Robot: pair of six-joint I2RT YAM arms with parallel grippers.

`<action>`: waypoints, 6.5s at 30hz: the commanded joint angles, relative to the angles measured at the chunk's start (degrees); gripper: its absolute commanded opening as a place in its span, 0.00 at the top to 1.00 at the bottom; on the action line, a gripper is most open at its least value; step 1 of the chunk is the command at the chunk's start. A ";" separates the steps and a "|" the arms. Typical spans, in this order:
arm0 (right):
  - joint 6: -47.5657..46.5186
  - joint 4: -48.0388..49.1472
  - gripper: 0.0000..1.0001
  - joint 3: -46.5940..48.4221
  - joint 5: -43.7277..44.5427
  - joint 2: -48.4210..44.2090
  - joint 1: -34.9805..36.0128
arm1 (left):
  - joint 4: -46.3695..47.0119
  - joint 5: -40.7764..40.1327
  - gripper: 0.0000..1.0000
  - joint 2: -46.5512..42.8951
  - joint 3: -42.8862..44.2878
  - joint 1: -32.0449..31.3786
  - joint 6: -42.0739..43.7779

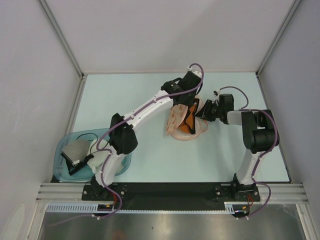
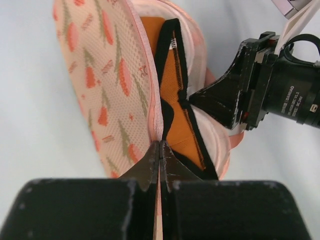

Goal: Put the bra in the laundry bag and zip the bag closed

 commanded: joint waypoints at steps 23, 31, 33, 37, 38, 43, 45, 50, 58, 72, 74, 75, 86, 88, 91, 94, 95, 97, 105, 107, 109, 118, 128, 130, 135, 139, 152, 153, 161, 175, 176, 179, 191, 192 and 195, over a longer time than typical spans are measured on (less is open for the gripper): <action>5.27 0.41 0.59 -2.77 -1.36 -5.22 -1.80 | 23.52 21.20 1.00 13.84 -4.68 -1.78 -9.36; 2.37 -8.21 0.49 -4.09 5.14 -13.14 -2.33 | 26.42 21.55 1.00 16.92 -4.86 -0.73 -9.10; 1.58 -9.88 0.46 -4.70 7.07 -16.30 -2.59 | 26.51 21.29 1.00 17.19 -5.39 -0.47 -8.57; 0.87 -10.15 0.41 -5.41 4.55 -19.12 -2.68 | 26.77 22.43 1.00 15.88 -6.44 -0.20 -7.61; 1.05 -10.06 0.41 -5.58 3.67 -19.39 -2.68 | 26.77 22.69 1.00 15.17 -7.05 -0.20 -7.08; 0.87 -10.33 0.39 -8.56 3.04 -23.07 -2.77 | 27.04 22.96 0.79 10.61 -9.69 0.32 -5.50; 1.05 -10.33 0.39 -9.62 3.22 -24.48 -2.77 | 27.74 24.79 0.63 8.32 -11.19 1.03 -5.15; 0.79 -13.39 0.38 -12.96 3.74 -30.18 -2.33 | 28.44 27.88 0.48 4.80 -12.42 2.52 -4.44; -0.80 -15.34 0.34 -14.02 2.87 -32.05 -1.98 | 26.33 29.64 0.35 -6.79 -16.19 2.87 -2.42; 4.65 -3.65 0.23 -12.62 0.23 -25.46 6.63 | 26.06 24.44 0.27 -38.08 -48.96 7.79 -2.06; 6.76 -0.58 0.26 -10.43 -0.73 -21.34 7.34 | 28.60 25.94 0.28 -40.55 -55.29 10.34 -3.29; 7.20 0.21 0.27 -9.64 -0.65 -20.10 7.51 | 29.49 26.82 0.28 -42.73 -57.14 11.04 -4.34; 9.31 1.54 0.36 3.20 -1.35 -6.04 9.18 | 32.31 26.30 0.28 -46.18 -65.94 13.42 -4.35; 9.84 1.28 0.36 5.13 -1.18 -3.49 9.88 | 32.75 26.47 0.28 -46.01 -66.12 14.12 -4.09; 9.58 0.93 0.36 5.84 1.36 -1.72 11.11 | 32.75 27.35 0.28 -45.57 -65.60 15.52 -3.39; 9.58 0.49 0.40 6.45 3.30 -0.85 11.56 | 33.19 28.14 0.28 -45.65 -65.42 16.49 -2.77; 9.58 0.57 0.51 6.63 3.66 -1.02 11.73 | 33.36 28.41 0.28 -46.00 -65.51 16.58 -2.60; 8.27 -0.47 0.67 7.07 5.84 -2.15 12.26 | 34.06 28.50 0.28 -46.36 -66.20 16.85 -2.33; 0.18 -13.28 0.97 10.50 14.99 -8.40 12.96 | 37.05 29.99 0.27 -42.41 -67.00 18.43 -2.86; -0.79 -15.41 1.00 10.59 17.45 -9.97 12.88 | 38.11 29.99 0.27 -41.35 -66.74 18.96 -3.99; -0.88 -18.14 1.00 9.63 19.99 -11.12 12.79 | 38.46 29.64 0.27 -39.51 -65.95 19.48 -5.31; -1.06 -15.08 1.00 1.98 18.35 -11.57 7.61 | 41.97 38.77 0.23 -29.14 -59.10 19.84 -9.36; -2.03 -8.31 1.00 1.62 12.01 -4.01 5.67 | 39.17 41.51 0.13 -20.44 -49.78 19.49 -4.88; -2.20 -8.39 1.00 2.41 11.39 -3.22 5.84 | 37.50 41.24 0.13 -17.45 -46.98 19.57 -3.92; -3.08 -9.97 0.99 3.99 11.75 -3.13 5.40 | 35.04 40.28 0.16 -10.86 -41.43 19.49 -3.21; -2.38 -10.33 0.97 3.73 9.91 -3.92 5.32 | 39.33 39.84 0.26 -13.56 -43.88 18.43 -2.86; -2.99 -15.77 0.80 4.96 11.66 -7.87 7.07 | 47.51 46.60 0.44 -12.26 -48.19 13.07 -5.67; -2.99 -15.86 0.80 4.79 11.83 -8.05 7.07 | 48.47 46.17 0.44 -11.65 -48.89 12.11 -6.02; -2.55 -15.95 0.73 5.14 6.58 -8.66 6.63 | 45.49 41.07 0.39 -10.84 -49.60 11.14 -6.02; -4.13 -24.56 0.43 6.37 12.27 -19.30 7.43 | 42.16 38.08 0.37 -18.93 -50.21 11.31 -4.70; -4.13 -24.48 0.42 6.37 12.19 -19.56 7.60 | 42.24 37.73 0.37 -20.24 -50.13 11.31 -4.88; -3.78 -24.56 0.41 6.46 12.01 -19.48 7.78 | 42.59 38.34 0.35 -21.74 -50.21 11.14 -5.41; -2.03 -22.81 0.39 7.07 9.02 -16.31 8.48 | 44.27 39.05 0.33 -16.82 -52.67 11.14 -5.32; -1.76 -22.37 0.36 6.38 8.32 -16.31 8.39 | 44.26 38.17 0.29 -18.04 -53.11 11.14 -5.06; 0.42 -20.27 0.35 3.49 6.66 -17.01 7.60 | 44.26 34.39 0.23 -23.49 -54.52 10.70 -3.22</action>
